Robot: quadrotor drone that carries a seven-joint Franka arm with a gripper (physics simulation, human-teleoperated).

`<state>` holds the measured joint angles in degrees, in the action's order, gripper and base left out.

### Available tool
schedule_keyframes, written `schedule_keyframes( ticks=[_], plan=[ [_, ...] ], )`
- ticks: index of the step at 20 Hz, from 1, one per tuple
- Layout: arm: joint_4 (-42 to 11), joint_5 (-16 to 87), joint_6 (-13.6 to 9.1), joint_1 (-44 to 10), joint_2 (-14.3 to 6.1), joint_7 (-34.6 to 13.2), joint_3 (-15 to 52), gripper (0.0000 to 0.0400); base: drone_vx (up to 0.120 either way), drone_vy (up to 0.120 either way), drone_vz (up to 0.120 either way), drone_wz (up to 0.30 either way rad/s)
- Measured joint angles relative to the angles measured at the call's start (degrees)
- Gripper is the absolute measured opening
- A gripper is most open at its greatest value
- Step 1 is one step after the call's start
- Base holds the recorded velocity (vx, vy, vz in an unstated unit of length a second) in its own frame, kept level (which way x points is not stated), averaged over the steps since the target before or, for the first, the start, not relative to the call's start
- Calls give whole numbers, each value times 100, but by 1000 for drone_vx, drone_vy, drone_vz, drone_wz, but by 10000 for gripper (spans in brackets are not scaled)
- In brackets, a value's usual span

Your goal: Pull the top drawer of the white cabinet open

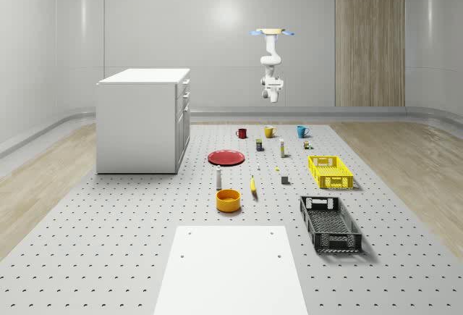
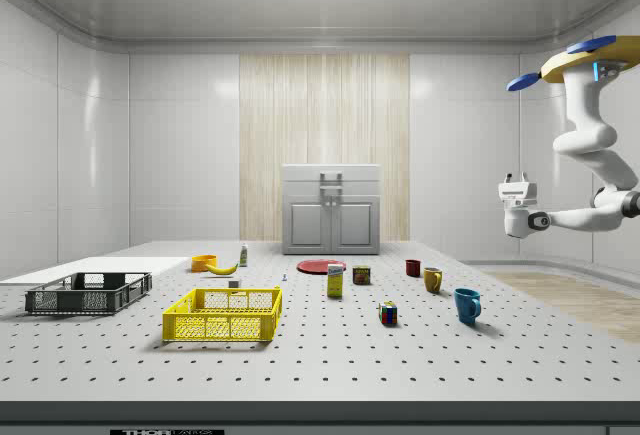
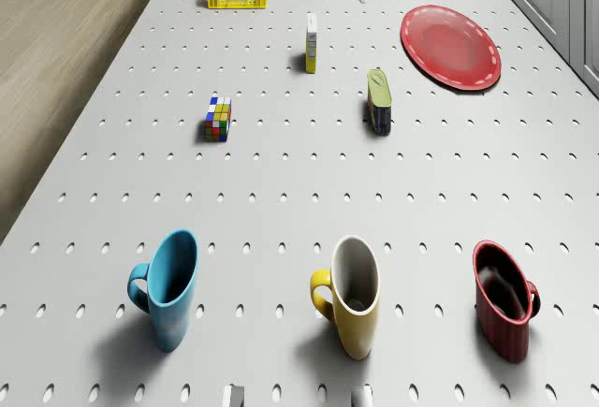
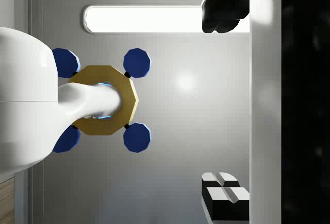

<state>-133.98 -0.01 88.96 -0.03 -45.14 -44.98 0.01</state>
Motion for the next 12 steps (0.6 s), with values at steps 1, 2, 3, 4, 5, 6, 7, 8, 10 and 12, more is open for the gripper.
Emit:
schedule_keyframes(
  ticks=[1,2,3,4,5,6,7,8,10,12],
  plan=[
    [118,-1,-108,-3,5,2,1,363,0,0,0,0],
    [239,-2,-210,-6,20,4,3,350,0,0,0,0],
    [362,-3,-305,-9,43,5,4,340,0,0,0,0],
    [485,-4,-395,-11,72,7,6,332,0,0,0,0],
    [609,-5,-480,-13,106,8,7,326,0,0,0,0],
    [733,-6,-561,-16,145,9,8,322,0,0,0,0],
    [855,-7,-637,-18,186,10,9,318,0,0,0,0],
    [973,-7,-708,-19,228,10,11,315,0,0,0,0],
    [1183,-9,-832,-23,306,12,13,311,0,0,0,0],
    [1351,-10,-927,-26,370,13,14,309,0,0,0,0]
  ],
)
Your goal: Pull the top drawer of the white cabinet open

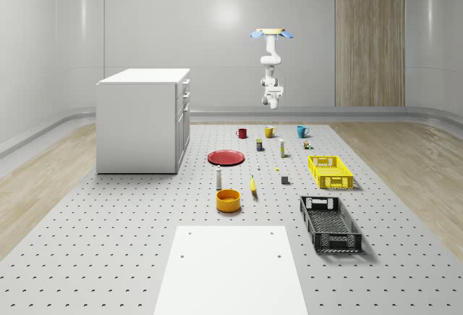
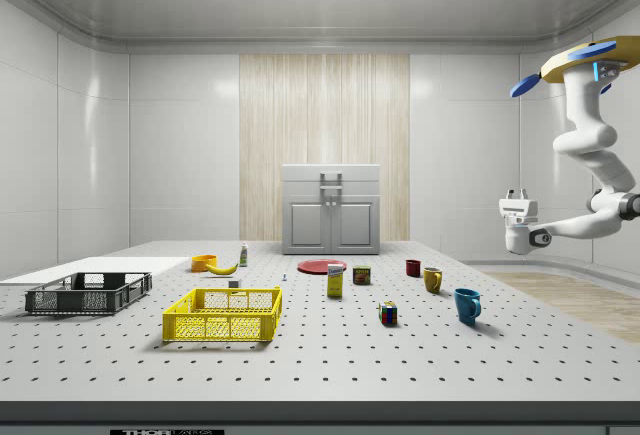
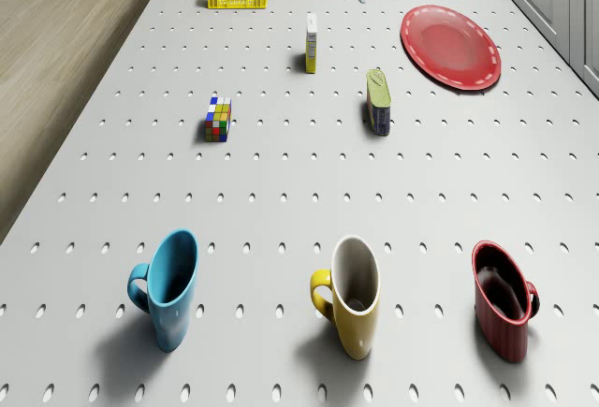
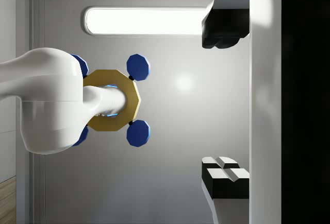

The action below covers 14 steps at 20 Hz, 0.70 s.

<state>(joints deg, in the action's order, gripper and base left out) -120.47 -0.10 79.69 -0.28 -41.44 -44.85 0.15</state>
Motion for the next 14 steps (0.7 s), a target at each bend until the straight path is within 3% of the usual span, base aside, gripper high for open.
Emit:
schedule_keyframes(
  ticks=[4,7,10,14],
  plan=[
    [213,-66,-115,2,81,6,-36,306,0,0,0,0],
    [57,-1956,-176,246,99,301,-1248,311,13,-40,0,0],
    [-439,-3570,-199,553,52,568,-2299,312,120,-120,13,0],
    [-1048,-4856,-172,931,-59,794,-3147,310,120,-120,120,0]
  ],
)
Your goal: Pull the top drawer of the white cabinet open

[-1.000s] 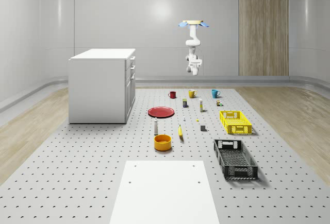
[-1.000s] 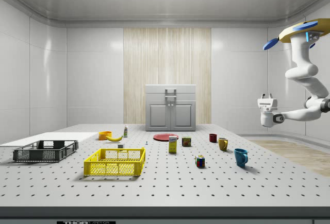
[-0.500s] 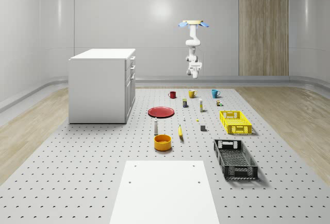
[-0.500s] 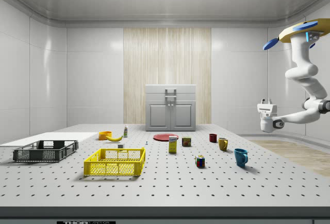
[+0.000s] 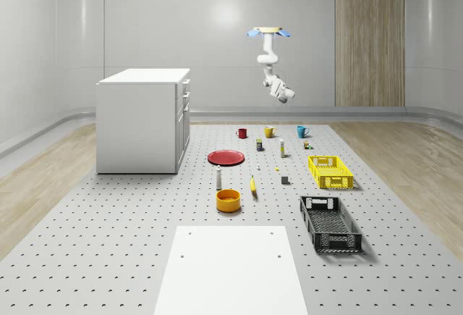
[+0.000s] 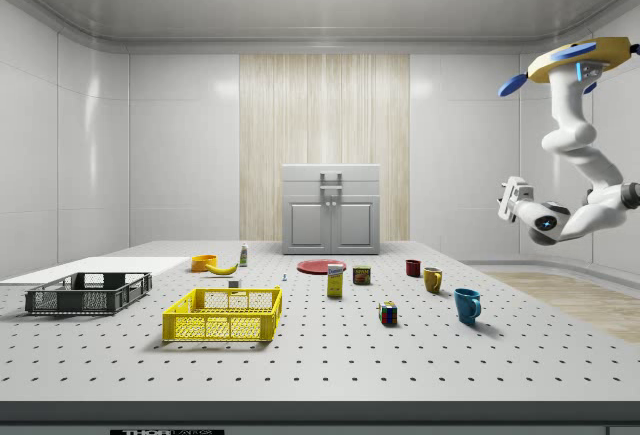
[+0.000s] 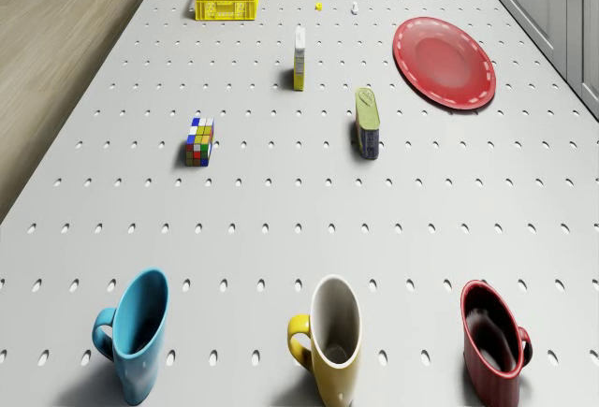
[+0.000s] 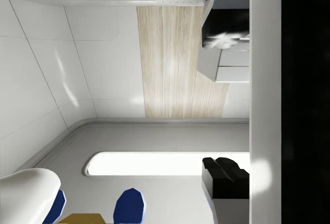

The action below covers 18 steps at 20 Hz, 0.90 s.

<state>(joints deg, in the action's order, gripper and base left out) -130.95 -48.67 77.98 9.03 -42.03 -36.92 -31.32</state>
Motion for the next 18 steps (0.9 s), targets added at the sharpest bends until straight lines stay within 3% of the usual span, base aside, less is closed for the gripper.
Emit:
schedule_keyframes(
  ticks=[7,18],
  plan=[
    [-529,-835,150,495,-214,134,-669,306,120,-120,120,0],
    [-751,-954,472,1021,-532,62,-1075,305,120,-120,120,0]
  ],
)
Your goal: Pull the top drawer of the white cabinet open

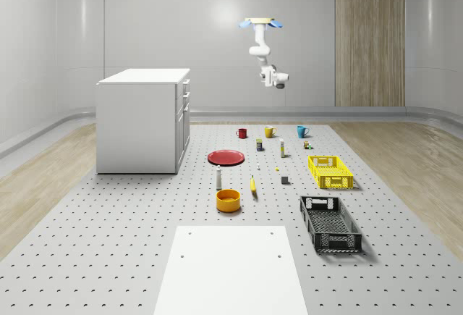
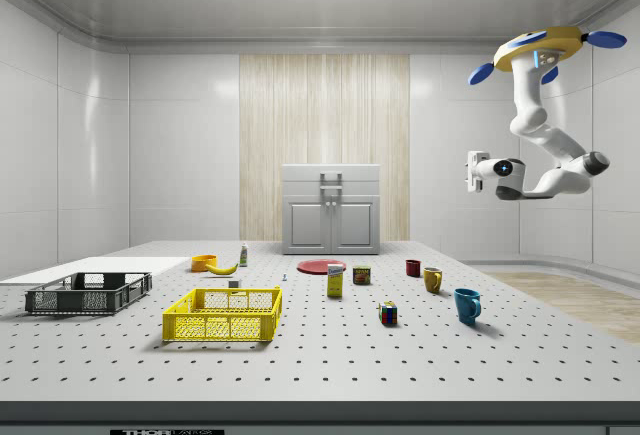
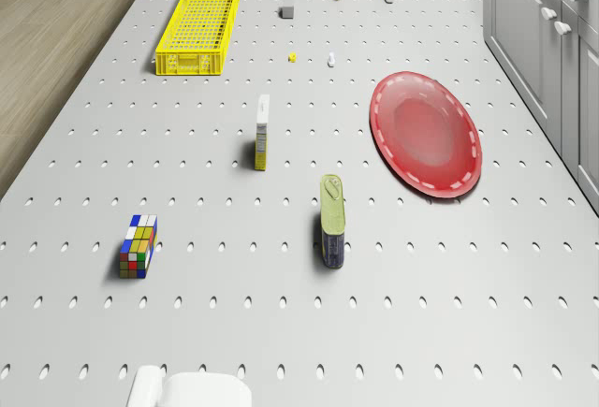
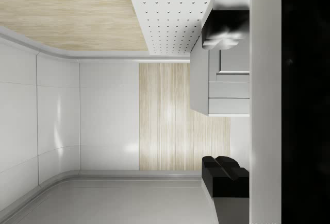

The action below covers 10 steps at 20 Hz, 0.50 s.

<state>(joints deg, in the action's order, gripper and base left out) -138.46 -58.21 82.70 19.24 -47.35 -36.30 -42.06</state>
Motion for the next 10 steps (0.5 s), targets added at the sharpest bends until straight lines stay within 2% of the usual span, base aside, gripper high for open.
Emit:
schedule_keyframes(
  ticks=[7,10],
  plan=[
    [-45,97,207,269,-193,-96,-149,305,120,-120,114,0],
    [-59,148,292,375,-274,-140,-203,305,120,-120,0,0]
  ],
)
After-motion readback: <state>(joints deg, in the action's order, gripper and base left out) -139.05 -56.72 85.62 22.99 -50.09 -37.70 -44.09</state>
